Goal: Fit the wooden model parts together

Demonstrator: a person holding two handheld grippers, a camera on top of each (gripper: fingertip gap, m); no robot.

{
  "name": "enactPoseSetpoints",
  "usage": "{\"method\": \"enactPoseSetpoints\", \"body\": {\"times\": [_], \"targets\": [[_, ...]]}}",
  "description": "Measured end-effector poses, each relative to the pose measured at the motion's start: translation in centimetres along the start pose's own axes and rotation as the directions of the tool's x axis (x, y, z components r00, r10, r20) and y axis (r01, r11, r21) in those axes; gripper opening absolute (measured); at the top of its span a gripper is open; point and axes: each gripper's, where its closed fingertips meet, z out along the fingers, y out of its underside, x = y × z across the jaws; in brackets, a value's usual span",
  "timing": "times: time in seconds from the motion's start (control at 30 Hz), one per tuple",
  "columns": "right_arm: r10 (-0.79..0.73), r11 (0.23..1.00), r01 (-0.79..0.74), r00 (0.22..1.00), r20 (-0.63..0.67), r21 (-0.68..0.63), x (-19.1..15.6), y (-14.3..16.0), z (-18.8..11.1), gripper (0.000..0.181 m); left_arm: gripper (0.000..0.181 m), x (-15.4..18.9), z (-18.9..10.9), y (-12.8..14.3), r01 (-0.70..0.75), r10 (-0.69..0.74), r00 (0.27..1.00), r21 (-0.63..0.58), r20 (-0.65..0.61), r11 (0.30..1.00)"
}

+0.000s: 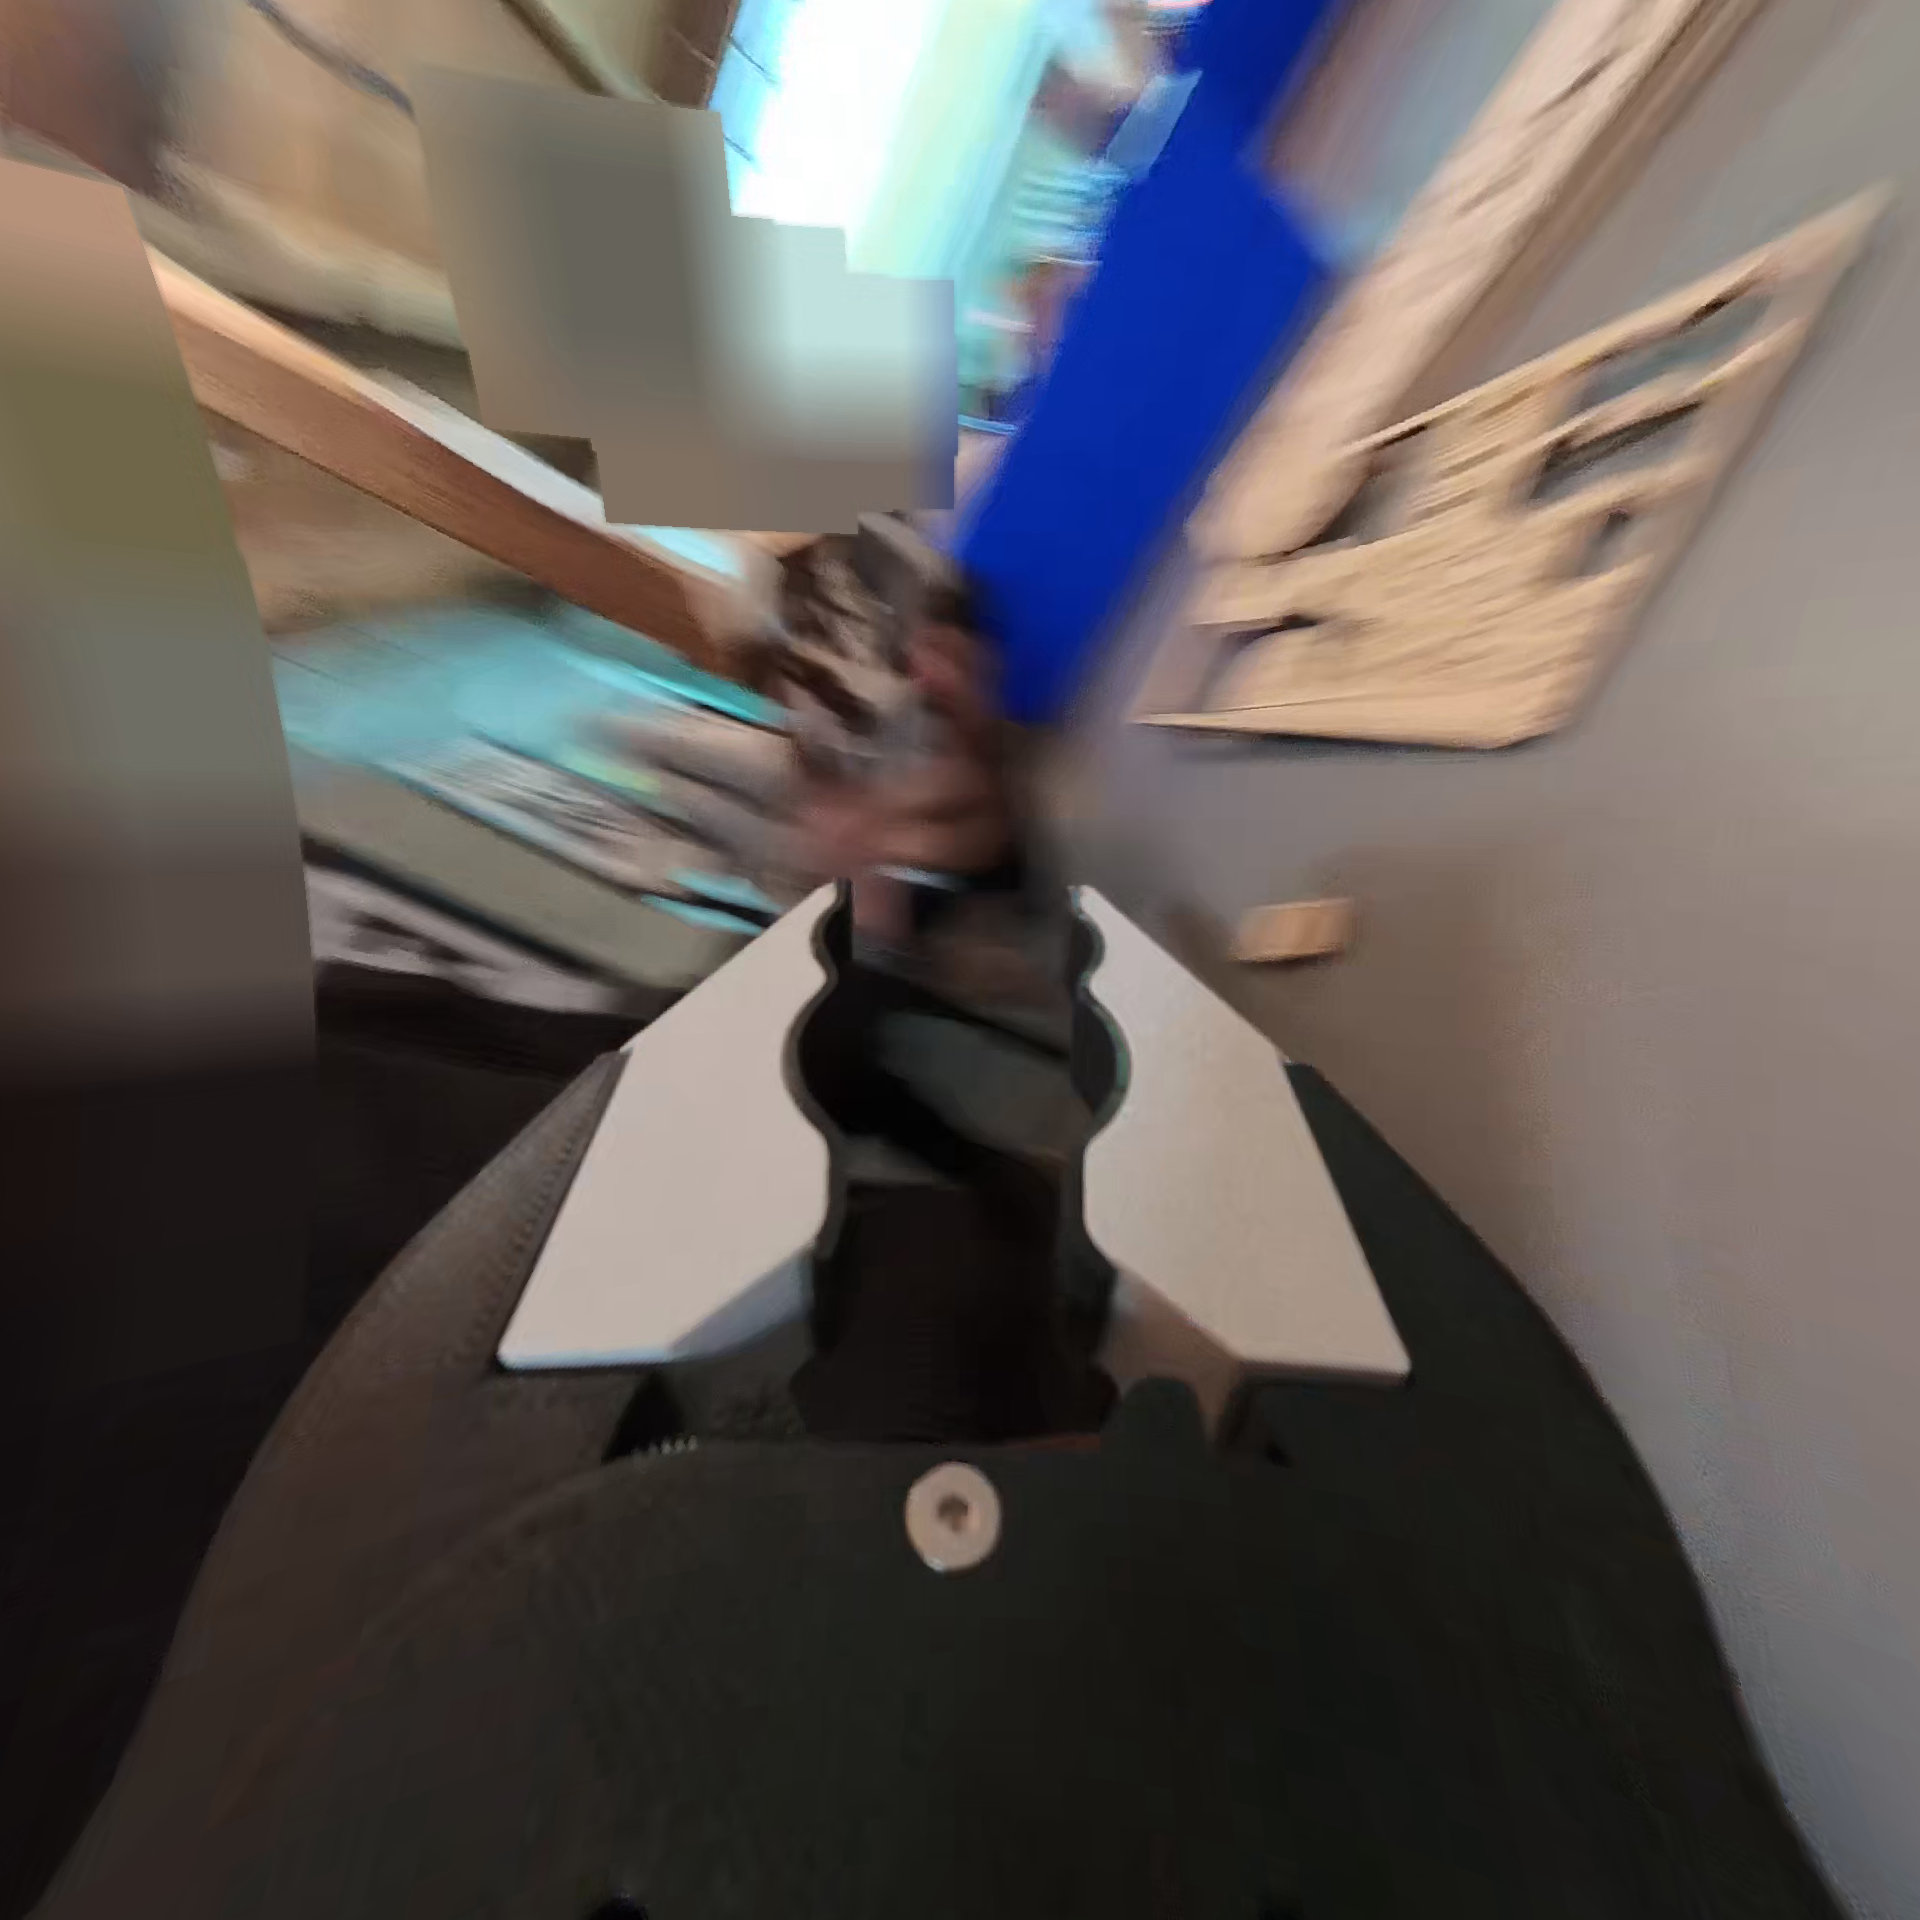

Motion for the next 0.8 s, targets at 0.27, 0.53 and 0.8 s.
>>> {"method": "enactPoseSetpoints", "body": {"times": [0.27,0.53,0.8], "targets": [[-0.708,0.698,0.517,0.604,-0.366,-0.496,5.9,3.0,0.9,0.035,0.007,-1.1,-1.6,2.5,0.017,-0.004,0.995,-0.126,0.104,0.992],[-0.871,0.471,0.604,0.432,-0.233,-0.643,7.1,2.7,1.8,0.042,0.007,-1.3,-2.7,3.4,0.056,-0.041,0.993,-0.134,0.112,0.989],[-0.887,0.291,0.654,0.458,0.06,-0.698,7.9,3.2,2.5,0.034,0.008,-1.3,-3.1,4.8,0.085,-0.067,0.992,-0.182,0.107,0.98]]}}
